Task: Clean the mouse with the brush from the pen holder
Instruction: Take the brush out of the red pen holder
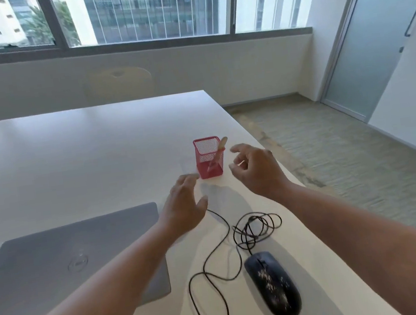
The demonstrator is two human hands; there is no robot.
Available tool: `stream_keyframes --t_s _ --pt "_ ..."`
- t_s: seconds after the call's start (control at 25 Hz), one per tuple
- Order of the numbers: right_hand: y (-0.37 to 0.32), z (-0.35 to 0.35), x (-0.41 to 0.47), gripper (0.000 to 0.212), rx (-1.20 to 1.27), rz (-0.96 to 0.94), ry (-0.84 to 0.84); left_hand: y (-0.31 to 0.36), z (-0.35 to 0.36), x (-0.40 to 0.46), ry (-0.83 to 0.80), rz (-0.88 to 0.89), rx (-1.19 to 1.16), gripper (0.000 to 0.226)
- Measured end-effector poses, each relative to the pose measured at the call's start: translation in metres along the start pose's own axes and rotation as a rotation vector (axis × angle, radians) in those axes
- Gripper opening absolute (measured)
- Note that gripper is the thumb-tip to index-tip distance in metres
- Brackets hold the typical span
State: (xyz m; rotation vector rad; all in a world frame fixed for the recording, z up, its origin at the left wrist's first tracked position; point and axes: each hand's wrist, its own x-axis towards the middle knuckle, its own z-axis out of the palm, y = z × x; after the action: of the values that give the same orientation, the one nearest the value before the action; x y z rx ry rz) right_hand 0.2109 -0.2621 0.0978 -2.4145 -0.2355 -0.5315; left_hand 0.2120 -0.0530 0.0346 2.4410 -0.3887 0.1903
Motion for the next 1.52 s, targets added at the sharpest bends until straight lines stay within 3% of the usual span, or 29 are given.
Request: stream_keyframes --t_s 0.2,0.6,0.72,0.96,1.28,1.52 --pt "0.018 0.013 0.052 0.054 0.028 0.118 -0.041 -0.018 0.004 0.071 -0.041 -0.029 0.025 0.080" --pt "0.032 0.032 0.089 0.012 0.116 0.108 -0.162 -0.005 -0.004 0.103 0.172 0.109 0.031 0.030" --pt "0.033 0.033 0.093 0.012 0.114 0.098 -0.182 -0.001 -0.002 0.105 0.192 0.134 0.017 0.015" --pt "0.030 0.033 0.093 0.024 0.149 0.100 -0.174 -0.002 0.001 0.115 0.157 0.119 0.049 0.015" --pt "0.021 0.020 0.092 0.037 0.300 0.091 0.003 0.001 -0.004 0.117 0.096 0.087 0.115 0.020" --pt "0.004 -0.016 0.075 0.021 0.572 0.156 0.211 0.013 -0.014 0.110 0.063 0.028 0.113 0.021"
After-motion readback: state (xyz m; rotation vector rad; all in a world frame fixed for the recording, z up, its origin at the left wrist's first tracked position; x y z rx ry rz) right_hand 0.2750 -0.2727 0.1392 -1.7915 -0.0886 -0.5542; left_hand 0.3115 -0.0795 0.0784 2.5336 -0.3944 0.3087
